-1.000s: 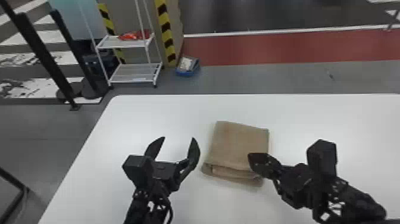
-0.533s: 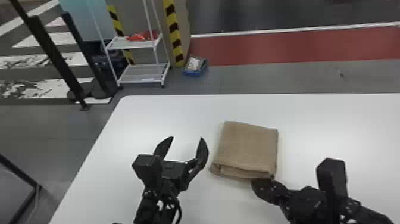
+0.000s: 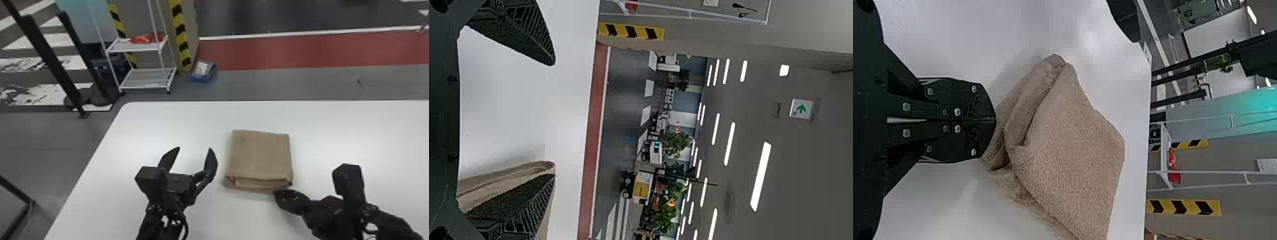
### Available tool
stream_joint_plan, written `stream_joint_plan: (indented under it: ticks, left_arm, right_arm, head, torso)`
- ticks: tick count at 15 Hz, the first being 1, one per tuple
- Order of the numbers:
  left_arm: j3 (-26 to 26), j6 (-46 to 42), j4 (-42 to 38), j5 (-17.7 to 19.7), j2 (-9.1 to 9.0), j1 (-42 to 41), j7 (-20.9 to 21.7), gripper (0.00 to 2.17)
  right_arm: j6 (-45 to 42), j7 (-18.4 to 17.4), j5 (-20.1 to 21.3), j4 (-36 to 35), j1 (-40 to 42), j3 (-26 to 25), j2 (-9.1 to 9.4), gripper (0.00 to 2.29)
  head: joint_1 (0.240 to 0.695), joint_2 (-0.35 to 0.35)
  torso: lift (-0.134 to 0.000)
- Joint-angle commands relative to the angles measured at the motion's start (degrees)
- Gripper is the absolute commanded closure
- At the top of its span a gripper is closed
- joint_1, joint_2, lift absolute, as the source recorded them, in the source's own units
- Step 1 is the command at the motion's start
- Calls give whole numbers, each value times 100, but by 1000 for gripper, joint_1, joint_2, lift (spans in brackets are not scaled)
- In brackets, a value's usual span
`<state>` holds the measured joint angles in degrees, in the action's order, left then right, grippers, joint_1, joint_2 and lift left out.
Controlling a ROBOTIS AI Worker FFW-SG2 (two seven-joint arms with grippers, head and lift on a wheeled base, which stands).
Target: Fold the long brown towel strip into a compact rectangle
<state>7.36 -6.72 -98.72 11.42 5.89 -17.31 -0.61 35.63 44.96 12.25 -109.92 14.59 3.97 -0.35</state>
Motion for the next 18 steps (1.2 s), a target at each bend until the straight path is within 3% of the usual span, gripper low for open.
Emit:
stream_joint_plan:
  ticks: [1, 5, 8, 9, 10, 11, 12, 14, 16, 18]
  left_arm:
    - [2, 0, 2, 0, 0, 0, 0, 76]
    - [2, 0, -25, 0, 0, -18, 0, 76]
    - [-24, 0, -60, 0, 0, -27, 0, 76]
    - [-24, 0, -68, 0, 0, -35, 0, 76]
    - [-15, 0, -77, 0, 0, -35, 0, 76]
    - [-24, 0, -95, 0, 0, -53, 0, 76]
    - [-51, 0, -148, -9, 0, -115, -9, 76]
    - [-103, -18, -262, -35, 0, -246, -35, 76]
    - [-112, -35, -306, -44, 0, -299, -53, 76]
    - [-138, -35, -367, -53, -9, -378, -70, 73]
  right_arm:
    - [2, -22, 32, 172, -194, -151, 0, 2125]
    - [37, -66, -4, 269, -308, -449, 0, 2125]
    - [37, 40, -390, -548, 299, -625, 0, 2111]
    - [37, -22, -548, -882, 527, -739, 35, 1835]
    - [19, -145, -742, -1146, 712, -862, 40, 1322]
    - [-68, -453, -856, -1383, 914, -950, 40, 481]
    - [-262, -822, -856, -1489, 1063, -915, 40, 6]
    - [-543, -1674, -856, -1480, 1204, -792, 40, -1]
    - [-1633, -2703, -882, -1339, 1459, -528, 40, 43]
    - [-3022, -3116, -1260, -1049, 1722, -370, 40, 46]
  head:
    - [695, 137]
    - [695, 107]
    - [695, 82]
    - [695, 82]
    - [695, 82]
    - [695, 75]
    - [695, 64]
    - [695, 38]
    - [695, 21]
    - [695, 4]
  torso:
    - [-117]
    - [-117]
    - [-117]
    - [-117]
    - [-117]
    - [-117]
    - [-117]
    - [-117]
    - [-117]
    - [-117]
